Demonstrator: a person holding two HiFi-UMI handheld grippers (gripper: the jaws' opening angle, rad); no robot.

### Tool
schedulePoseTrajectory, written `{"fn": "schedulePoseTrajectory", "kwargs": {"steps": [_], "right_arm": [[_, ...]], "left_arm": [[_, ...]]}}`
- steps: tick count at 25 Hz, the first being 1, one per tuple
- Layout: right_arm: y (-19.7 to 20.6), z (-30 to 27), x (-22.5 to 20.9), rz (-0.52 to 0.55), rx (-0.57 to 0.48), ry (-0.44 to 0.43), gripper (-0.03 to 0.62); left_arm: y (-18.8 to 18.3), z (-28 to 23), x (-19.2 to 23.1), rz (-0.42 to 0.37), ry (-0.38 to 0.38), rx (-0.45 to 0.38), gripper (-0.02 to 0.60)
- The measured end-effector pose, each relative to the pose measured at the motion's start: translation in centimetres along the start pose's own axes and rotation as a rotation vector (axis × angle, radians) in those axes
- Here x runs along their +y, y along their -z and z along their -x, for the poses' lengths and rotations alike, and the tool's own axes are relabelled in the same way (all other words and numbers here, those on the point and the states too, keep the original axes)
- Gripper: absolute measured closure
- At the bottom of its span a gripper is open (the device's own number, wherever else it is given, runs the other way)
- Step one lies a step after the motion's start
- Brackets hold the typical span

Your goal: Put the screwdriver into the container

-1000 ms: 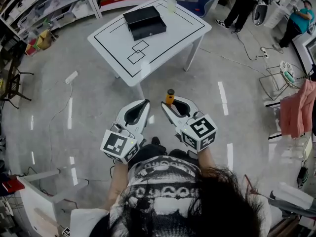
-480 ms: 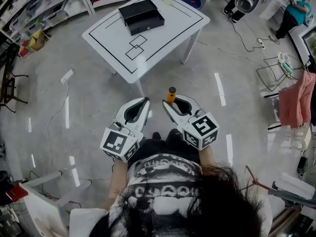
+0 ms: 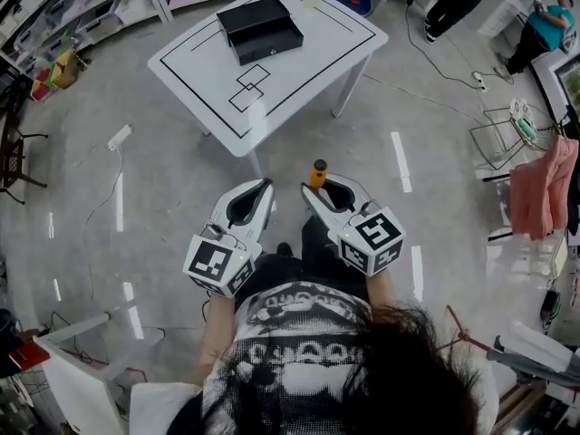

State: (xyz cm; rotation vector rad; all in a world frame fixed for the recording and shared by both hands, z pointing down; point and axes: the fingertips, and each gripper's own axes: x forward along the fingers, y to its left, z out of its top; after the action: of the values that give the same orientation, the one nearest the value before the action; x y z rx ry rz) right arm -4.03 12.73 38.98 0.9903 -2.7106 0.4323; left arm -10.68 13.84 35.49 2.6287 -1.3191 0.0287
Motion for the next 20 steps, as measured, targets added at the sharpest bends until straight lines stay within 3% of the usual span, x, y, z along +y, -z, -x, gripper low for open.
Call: {"fn": "schedulePoseTrajectory", "kwargs": {"steps": [9,20], "right_arm": [[-1.0,-1.7,-6.0,0.0,0.01,-0.019,0.497],[-4.2,-4.4,-17.2,0.031,0.017,-0.101,0.496]], "left_arm": [[-0.2,-6.2,1.5,0.006,-0.021,0.012,0.581],[-2.6,-17.3,3.9,-0.007,-0.116,-0.006,0.581]]}}
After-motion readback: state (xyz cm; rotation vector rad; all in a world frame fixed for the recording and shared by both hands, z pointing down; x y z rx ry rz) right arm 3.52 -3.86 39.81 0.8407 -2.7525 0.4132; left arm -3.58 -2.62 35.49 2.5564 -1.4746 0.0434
